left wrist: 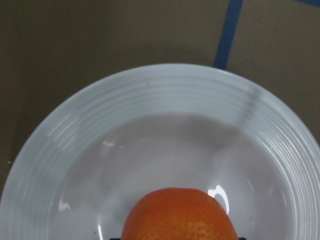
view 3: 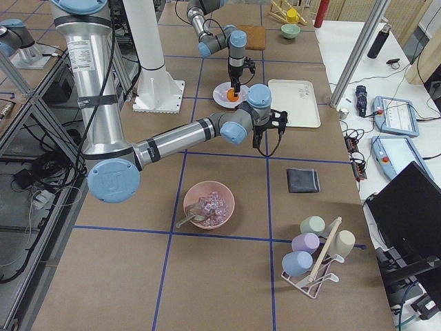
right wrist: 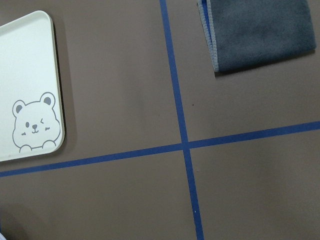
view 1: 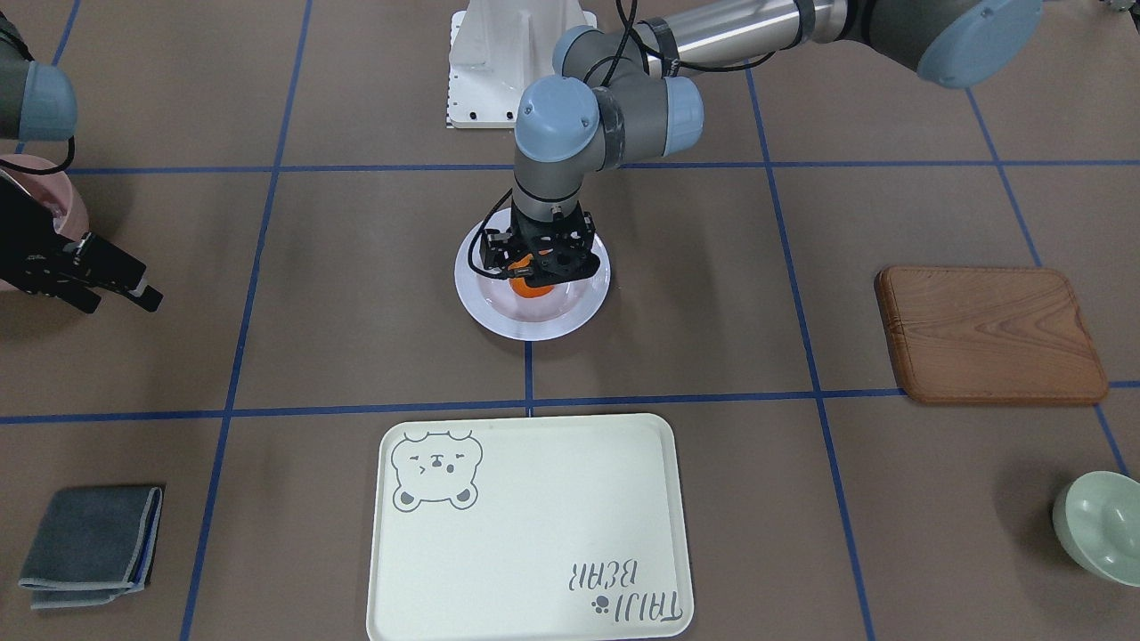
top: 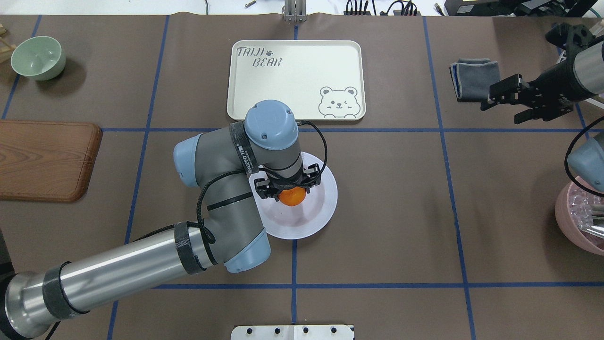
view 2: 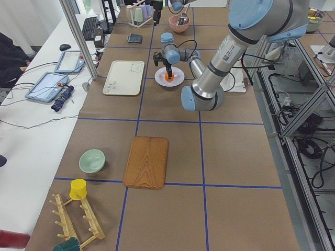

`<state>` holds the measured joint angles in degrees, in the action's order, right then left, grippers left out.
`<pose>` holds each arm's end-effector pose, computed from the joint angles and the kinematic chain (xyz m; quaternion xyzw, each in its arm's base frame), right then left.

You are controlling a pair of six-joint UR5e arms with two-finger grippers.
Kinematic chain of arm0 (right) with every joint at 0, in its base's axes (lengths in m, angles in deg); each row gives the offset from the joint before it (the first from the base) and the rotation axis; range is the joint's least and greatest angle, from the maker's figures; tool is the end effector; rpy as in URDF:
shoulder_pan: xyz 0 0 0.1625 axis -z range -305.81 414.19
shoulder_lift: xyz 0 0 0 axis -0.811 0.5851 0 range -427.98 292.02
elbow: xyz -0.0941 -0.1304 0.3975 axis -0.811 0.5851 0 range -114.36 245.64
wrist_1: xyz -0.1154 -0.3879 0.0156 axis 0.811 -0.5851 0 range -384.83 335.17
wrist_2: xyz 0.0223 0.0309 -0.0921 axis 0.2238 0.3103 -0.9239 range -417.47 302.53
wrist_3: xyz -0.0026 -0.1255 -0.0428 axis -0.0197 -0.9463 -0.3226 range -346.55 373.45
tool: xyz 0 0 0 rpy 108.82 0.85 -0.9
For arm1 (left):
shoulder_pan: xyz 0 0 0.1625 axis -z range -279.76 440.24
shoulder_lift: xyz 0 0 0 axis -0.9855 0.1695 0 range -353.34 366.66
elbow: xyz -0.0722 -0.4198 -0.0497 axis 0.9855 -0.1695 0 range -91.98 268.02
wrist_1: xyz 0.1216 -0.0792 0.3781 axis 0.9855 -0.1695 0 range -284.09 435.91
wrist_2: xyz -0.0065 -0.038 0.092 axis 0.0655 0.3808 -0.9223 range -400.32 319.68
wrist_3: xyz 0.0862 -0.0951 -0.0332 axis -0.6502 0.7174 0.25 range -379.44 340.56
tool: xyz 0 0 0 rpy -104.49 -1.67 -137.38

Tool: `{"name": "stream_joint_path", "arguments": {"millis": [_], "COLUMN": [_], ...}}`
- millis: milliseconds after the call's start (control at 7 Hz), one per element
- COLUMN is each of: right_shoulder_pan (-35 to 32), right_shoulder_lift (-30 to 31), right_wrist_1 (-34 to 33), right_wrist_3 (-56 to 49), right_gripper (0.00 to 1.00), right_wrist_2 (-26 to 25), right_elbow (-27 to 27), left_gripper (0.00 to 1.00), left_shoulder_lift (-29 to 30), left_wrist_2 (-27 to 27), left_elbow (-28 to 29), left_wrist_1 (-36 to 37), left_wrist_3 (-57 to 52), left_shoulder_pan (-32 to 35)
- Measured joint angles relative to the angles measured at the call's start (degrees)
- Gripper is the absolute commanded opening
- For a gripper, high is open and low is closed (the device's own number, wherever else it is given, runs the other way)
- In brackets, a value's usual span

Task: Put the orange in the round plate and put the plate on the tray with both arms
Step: 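Release the orange and raise the left gripper while the right gripper approaches the plate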

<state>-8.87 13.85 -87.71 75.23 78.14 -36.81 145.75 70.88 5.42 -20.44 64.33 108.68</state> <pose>-0.2169 -0.5119 0.4409 0.0189 -0.5142 0.1027 0.8513 0.6349 -0.4409 0.1975 -0.0412 0.4320 -0.0994 0.8954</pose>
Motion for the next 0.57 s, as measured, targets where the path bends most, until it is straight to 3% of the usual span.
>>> {"name": "stream_joint_path", "arguments": {"millis": [286, 571], "right_shoulder_pan": [3.54, 11.74], "right_shoulder_lift": [0.0, -0.03], "right_wrist_1": [2.69, 11.69], "right_wrist_3": [2.98, 13.41], "right_gripper": [1.0, 1.0], "right_wrist_2": [-3.24, -11.32], "right_elbow": [0.0, 0.39], "left_gripper": [0.99, 0.99], "left_shoulder_lift": [-4.05, -9.93], "left_wrist_2": [-0.27, 0.92], "left_elbow": [-5.66, -14.4], "left_wrist_1": [0.45, 5.11], "left_wrist_3": [-4.63, -12.92], "left_shoulder_pan": [3.39, 11.51]}}
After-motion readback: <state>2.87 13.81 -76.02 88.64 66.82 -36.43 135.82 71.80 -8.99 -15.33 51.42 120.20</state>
